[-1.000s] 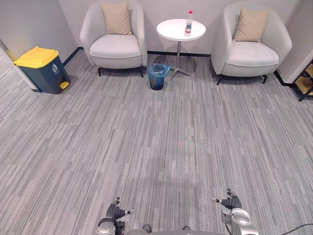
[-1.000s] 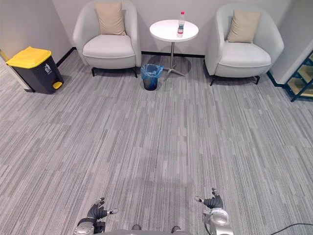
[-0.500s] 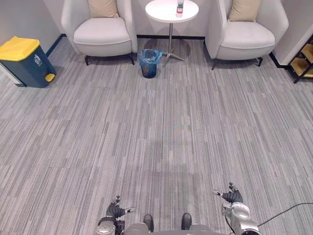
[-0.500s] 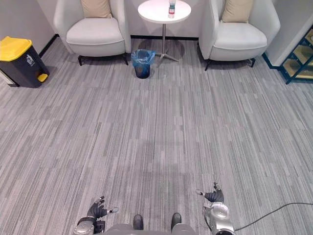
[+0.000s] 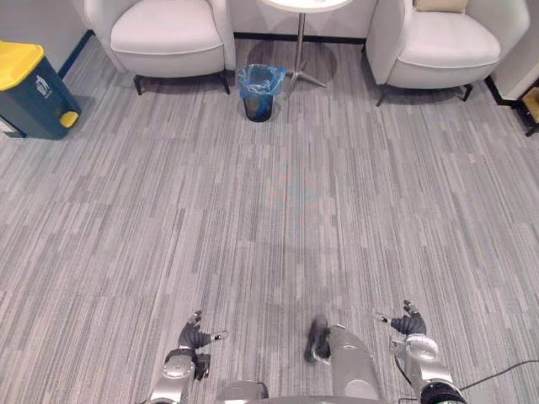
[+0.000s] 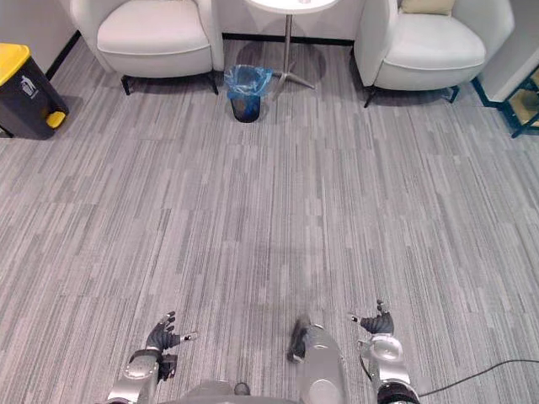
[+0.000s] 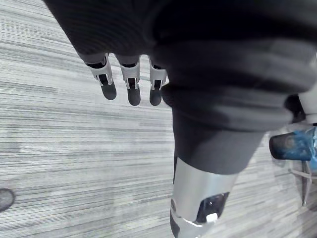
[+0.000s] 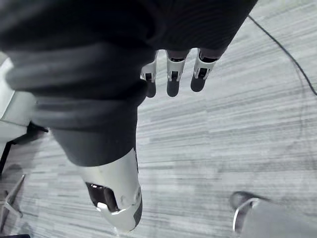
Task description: Gather rubbish on tea table into small bin, then transfer packed bag to large trash can.
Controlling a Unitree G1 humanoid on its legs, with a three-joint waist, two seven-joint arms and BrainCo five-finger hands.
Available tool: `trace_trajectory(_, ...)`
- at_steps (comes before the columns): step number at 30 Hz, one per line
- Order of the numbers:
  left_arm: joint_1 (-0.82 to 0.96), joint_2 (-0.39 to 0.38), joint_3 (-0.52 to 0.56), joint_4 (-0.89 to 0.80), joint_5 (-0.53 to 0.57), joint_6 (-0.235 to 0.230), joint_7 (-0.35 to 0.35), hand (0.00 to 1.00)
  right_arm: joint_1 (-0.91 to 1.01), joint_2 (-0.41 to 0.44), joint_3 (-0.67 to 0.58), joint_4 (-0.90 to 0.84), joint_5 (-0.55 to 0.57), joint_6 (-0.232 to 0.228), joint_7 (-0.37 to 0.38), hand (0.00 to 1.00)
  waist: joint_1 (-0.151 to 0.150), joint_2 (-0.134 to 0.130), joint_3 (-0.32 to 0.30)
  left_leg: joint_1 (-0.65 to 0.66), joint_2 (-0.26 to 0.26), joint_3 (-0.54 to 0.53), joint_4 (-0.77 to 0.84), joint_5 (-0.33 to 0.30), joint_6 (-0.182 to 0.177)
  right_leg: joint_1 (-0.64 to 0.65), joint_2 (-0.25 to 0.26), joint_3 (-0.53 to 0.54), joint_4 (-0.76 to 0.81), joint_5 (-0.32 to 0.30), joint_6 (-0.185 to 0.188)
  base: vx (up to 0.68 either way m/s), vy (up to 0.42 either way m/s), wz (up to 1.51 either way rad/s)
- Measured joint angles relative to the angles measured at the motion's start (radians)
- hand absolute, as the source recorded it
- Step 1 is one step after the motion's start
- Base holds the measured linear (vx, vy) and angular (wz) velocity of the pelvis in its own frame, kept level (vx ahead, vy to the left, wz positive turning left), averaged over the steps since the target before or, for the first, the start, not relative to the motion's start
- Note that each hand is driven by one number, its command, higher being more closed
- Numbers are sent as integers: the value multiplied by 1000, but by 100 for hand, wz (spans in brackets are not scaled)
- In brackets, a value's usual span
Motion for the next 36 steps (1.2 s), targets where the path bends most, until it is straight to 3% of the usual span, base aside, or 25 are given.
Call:
trace_trajectory(2, -11, -15, 1, 0, 0, -3, 0, 0, -9, 9, 4, -15, 4, -9, 0, 0, 7, 6, 2, -114, 58, -6, 287, 62, -51, 55, 42, -14, -6, -74, -19, 569, -330, 9)
trace_trajectory(3, -8, -17, 0, 0, 0, -3, 0, 0, -8, 11, 9, -15, 6, -9, 0, 0, 7, 8, 3, -160, 79, -11, 406, 105, -44, 93, 58, -20, -35, -79, -20, 594, -334, 6)
trace_trajectory(4, 3, -20, 0, 0, 1, -3, -1, 0, -3, 16, 28, -15, 14, -10, -2, 0, 11, 8, 4, -242, 131, -15, 632, 151, -37, 185, 98, -23, -109, -81, -23, 472, -237, 3)
trace_trajectory(5, 14, -22, 0, -2, 1, -2, -4, 0, 1, 19, 42, -16, 26, -16, -3, 0, 14, 6, 6, -304, 175, 9, 799, 137, -13, 275, 128, -20, -172, -83, -27, 553, -271, -6)
trace_trajectory(7, 25, -27, 1, -14, 0, -1, -4, 0, 4, 20, 44, -20, 34, -25, -8, 0, 35, 1, 9, -390, 206, 49, 916, 115, 25, 389, 147, 2, -251, -87, -30, 386, -165, -21)
trace_trajectory(10, 27, -28, 0, -47, 0, -1, -3, 0, 1, 24, 43, -21, 46, -32, -18, 0, 67, -12, 17, -555, 176, 81, 832, 95, 55, 486, 147, 34, -335, -91, -21, 331, -80, -21)
trace_trajectory(13, 27, -36, 1, -51, 1, 6, -2, 0, -13, 33, 22, -20, 64, -33, -20, 0, 74, -24, 35, -598, 67, 77, 471, 98, 51, 547, 117, 59, -363, -109, 10, 317, 49, -24)
trace_trajectory(14, 30, -46, 1, -51, 1, 7, -2, 0, -12, 31, 11, -19, 64, -33, -20, 0, 84, -23, 36, -594, 19, 69, 285, 129, 22, 566, 107, 74, -375, -120, 28, 369, 125, -41)
trace_trajectory(16, 36, -58, 1, -52, 0, 7, -1, 0, -8, 25, -1, -9, 64, -33, -23, 0, 99, -1, 29, -582, -21, 22, 36, 236, 26, 596, 122, 109, -389, -146, 68, 434, 201, -55)
trace_trajectory(17, 40, -55, 2, -51, 0, 8, -1, 0, -9, 28, 1, -2, 64, -32, -24, 0, 107, 13, 24, -579, -21, 5, 34, 322, 71, 610, 128, 131, -384, -168, 84, 500, 259, -69)
trace_trajectory(18, 45, -55, 16, -50, 0, 8, -1, 0, -4, 35, 10, 3, 63, -30, -24, 0, 119, 1, 22, -582, -29, -2, 75, 379, 134, 619, 117, 168, -365, -200, 106, 423, 221, -50)
trace_trajectory(19, 41, -53, 26, -50, 0, 8, 0, 0, -7, 38, 20, 8, 63, -30, -24, 0, 119, -16, 21, -593, -43, 1, 113, 352, 147, 617, 98, 172, -346, -222, 116, 441, 206, -31)
trace_trajectory(20, 33, -54, 32, -49, 0, 8, 0, 0, -9, 38, 30, 14, 62, -30, -24, 0, 120, -44, 18, -605, -64, 26, 169, 286, 154, 597, 54, 177, -278, -274, 139, 438, 192, -30)
trace_trajectory(22, 38, -60, 32, -44, -1, 11, 0, 0, -29, 34, 32, 49, 61, -29, -22, 0, 127, -50, 17, -590, -75, 68, 231, 198, 168, 523, 6, 238, -75, -327, 191, 426, 208, -51)
trace_trajectory(24, 52, -52, 31, -43, -2, 16, 0, 0, -42, 38, 52, 68, 57, -28, -16, 0, 124, -51, 16, -524, -97, 101, 227, 146, 185, 432, -48, 282, 197, -308, 252, 383, 207, -34)
trace_trajectory(25, 55, -40, 29, -43, -2, 16, 1, 0, -43, 42, 63, 71, 47, -25, -13, 0, 115, -51, 16, -477, -114, 102, 224, 119, 202, 371, -84, 282, 371, -280, 307, 549, 189, -6)
trace_trajectory(26, 57, -25, 29, -43, -2, 16, 3, 0, -39, 47, 72, 79, 30, -17, -12, 0, 114, -50, 16, -423, -119, 105, 216, 97, 208, 320, -106, 265, 497, -283, 291, 464, 144, 0)
trace_trajectory(28, 58, -7, 29, -43, -2, 16, 4, 0, -36, 51, 75, 86, 20, -9, -12, 0, 101, -49, 15, -347, -121, 99, 174, 82, 211, 256, -129, 198, 557, -305, 236, 442, 58, 12)
trace_trajectory(29, 58, 1, 29, -43, -5, 16, 5, 0, -41, 51, 75, 87, 20, -8, -12, 0, 87, -45, 15, -300, -118, 87, 140, 84, 209, 213, -124, 164, 515, -325, 205, 516, 17, 19)
trace_trajectory(31, 57, 2, 30, -42, -13, 16, 5, 0, -40, 43, 75, 90, 20, -8, -12, 0, 77, -32, 20, -244, -95, 82, 112, 90, 200, 156, -94, 137, 368, -331, 187, 451, -57, 11)
trace_trajectory(33, 52, -2, 29, -30, -13, 15, 5, 0, -41, 30, 74, 91, 20, -8, -11, 0, 64, -12, 27, -197, -63, 74, 109, 100, 182, 115, -60, 126, 167, -292, 170, 405, -116, 15)
trace_trajectory(34, 51, -6, 30, -18, -13, 14, 5, 0, -32, 29, 72, 91, 20, -7, -12, 0, 61, -13, 21, -167, -54, 71, 101, 107, 159, 112, -40, 127, -1, -197, 164, 450, -164, 24)
trace_trajectory(35, 55, -2, 30, -10, -13, 14, 5, 0, -13, 31, 72, 94, 20, -6, -12, 0, 61, -34, 8, -133, -59, 51, 87, 92, 118, 110, -33, 150, -143, -56, 144, 479, -193, 34)
trace_trajectory(36, 55, 2, 30, -4, -13, 15, 6, 0, -1, 33, 72, 95, 20, -6, -12, 0, 61, -48, 1, -117, -64, 32, 87, 76, 93, 109, -39, 164, -157, 19, 138, 417, -199, 53)
